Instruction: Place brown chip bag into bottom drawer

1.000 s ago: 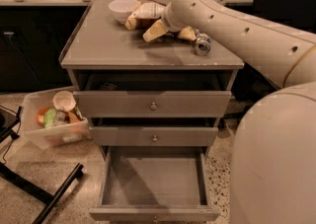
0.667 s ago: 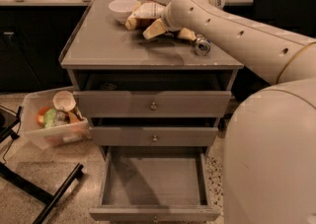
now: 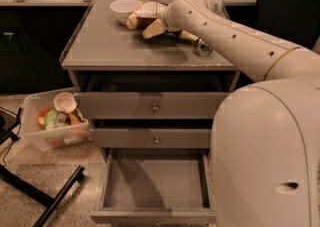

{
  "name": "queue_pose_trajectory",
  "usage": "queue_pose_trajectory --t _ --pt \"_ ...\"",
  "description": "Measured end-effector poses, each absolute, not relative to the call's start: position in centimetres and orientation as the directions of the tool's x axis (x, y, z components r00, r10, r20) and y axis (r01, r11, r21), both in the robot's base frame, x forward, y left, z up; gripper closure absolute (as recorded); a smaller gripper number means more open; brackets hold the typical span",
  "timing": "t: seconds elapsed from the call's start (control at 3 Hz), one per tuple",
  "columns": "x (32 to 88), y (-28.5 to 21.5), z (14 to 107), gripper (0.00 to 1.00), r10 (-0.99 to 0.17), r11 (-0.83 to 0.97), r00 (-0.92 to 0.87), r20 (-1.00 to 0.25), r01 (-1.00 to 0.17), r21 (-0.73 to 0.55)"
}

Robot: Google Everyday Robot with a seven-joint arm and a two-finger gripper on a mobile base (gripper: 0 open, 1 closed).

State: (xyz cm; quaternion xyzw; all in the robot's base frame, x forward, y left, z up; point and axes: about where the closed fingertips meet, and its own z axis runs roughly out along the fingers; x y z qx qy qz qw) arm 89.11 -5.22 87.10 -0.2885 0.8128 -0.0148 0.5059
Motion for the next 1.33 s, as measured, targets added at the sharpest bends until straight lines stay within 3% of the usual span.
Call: queue_pose_trajectory --t 0.67,1.33 --pt "91.0 -3.8 85.6 0.42 -0.462 0.827 -0.302 -0.834 -0.487 -0.281" --pt "90.5 -5.7 86.8 0.89 -0.436 0.852 -0.284 -0.854 -0.436 -0.29"
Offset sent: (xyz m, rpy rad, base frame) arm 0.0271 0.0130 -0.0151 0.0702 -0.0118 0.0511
